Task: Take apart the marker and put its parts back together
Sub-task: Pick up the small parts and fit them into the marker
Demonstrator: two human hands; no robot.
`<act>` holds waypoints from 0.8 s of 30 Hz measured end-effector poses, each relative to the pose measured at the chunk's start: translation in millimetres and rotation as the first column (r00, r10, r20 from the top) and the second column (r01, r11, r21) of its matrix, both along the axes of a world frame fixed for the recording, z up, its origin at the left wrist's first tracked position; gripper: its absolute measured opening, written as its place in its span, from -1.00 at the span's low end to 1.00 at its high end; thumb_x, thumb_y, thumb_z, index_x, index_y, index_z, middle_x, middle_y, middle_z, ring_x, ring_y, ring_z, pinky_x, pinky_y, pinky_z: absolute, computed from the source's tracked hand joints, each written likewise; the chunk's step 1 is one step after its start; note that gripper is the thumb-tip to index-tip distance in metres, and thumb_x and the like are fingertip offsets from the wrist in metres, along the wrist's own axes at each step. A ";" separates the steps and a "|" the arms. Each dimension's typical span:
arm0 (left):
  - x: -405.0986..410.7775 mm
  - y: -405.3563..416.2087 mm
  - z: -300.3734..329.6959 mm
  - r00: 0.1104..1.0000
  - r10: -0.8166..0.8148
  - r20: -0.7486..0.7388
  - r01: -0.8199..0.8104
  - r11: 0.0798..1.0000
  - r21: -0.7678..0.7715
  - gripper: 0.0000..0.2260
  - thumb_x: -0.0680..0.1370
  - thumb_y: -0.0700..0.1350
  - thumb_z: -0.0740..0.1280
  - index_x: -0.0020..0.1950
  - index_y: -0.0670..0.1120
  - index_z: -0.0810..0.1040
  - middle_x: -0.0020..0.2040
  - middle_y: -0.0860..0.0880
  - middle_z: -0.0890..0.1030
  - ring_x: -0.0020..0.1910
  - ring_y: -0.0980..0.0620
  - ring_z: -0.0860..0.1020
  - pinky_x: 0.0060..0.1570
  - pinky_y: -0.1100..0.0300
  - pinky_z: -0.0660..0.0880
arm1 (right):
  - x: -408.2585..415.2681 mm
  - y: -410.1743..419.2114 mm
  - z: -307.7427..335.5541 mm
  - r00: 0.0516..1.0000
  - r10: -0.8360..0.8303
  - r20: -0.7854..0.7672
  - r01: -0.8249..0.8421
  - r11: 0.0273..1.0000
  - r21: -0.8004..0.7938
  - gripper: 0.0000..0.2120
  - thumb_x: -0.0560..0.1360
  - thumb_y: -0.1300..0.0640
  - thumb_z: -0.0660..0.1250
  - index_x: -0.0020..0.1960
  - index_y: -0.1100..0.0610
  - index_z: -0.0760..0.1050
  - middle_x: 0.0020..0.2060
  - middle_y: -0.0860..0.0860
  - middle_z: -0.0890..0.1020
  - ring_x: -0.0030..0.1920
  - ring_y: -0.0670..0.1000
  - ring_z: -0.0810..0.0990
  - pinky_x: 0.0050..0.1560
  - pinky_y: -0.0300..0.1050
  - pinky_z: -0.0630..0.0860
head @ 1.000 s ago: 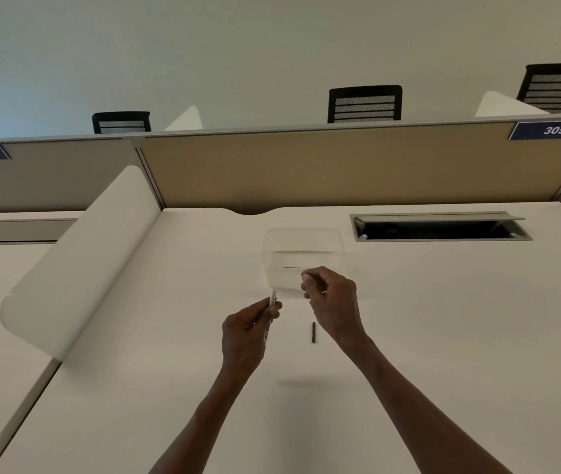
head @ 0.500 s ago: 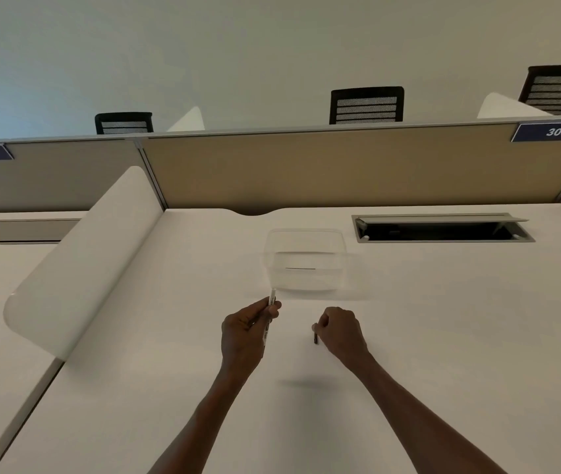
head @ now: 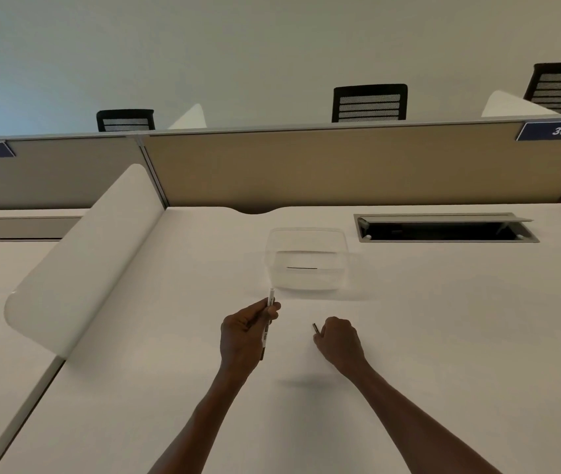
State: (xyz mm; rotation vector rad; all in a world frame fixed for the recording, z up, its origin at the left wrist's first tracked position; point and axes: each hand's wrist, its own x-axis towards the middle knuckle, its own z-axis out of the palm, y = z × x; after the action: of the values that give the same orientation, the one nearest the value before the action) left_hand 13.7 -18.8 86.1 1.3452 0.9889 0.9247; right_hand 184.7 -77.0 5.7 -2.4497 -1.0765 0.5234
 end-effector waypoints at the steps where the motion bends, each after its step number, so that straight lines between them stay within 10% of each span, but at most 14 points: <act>1: 0.1 -0.4 -0.4 1.000 -0.001 0.003 0.001 1.000 -0.004 -0.90 0.54 -0.22 0.40 -0.06 -0.12 0.72 -0.12 -0.07 0.74 -0.25 0.00 0.55 -0.23 0.44 0.47 | 0.1 -0.2 -0.4 1.000 -0.006 0.000 0.006 1.000 0.002 -0.85 0.45 0.10 0.32 -0.13 0.20 0.56 -0.16 0.11 0.67 -0.11 0.16 0.64 -0.20 -0.11 0.50; 13: -1.2 -2.0 0.7 0.999 -0.006 0.033 0.006 1.000 -0.014 -0.90 0.53 -0.26 0.40 -0.06 -0.15 0.71 -0.09 -0.12 0.73 -0.20 0.12 0.62 -0.15 0.43 0.49 | 4.8 -8.6 12.0 0.988 -0.057 -0.141 0.067 0.996 0.064 -0.83 0.40 0.13 0.35 -0.35 0.04 0.44 -0.25 0.03 0.67 -0.17 0.09 0.63 -0.24 -0.16 0.47; 24: 8.8 -8.1 -0.1 0.998 -0.058 0.022 0.058 0.998 0.006 -0.87 0.53 -0.27 0.39 0.02 -0.24 0.70 -0.16 -0.17 0.70 -0.26 0.22 0.61 -0.21 0.45 0.47 | -4.8 -30.6 80.0 0.942 0.062 -0.331 0.128 0.843 0.522 -0.93 0.44 0.18 0.43 -0.20 0.04 0.63 -0.40 -0.16 0.63 -0.34 -0.12 0.60 -0.20 -0.12 0.58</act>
State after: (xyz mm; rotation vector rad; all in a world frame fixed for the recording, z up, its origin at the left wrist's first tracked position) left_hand 22.5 -26.9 86.1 1.3589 0.9260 0.8974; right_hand 179.9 -107.6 85.7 -1.8015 -0.8838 0.5188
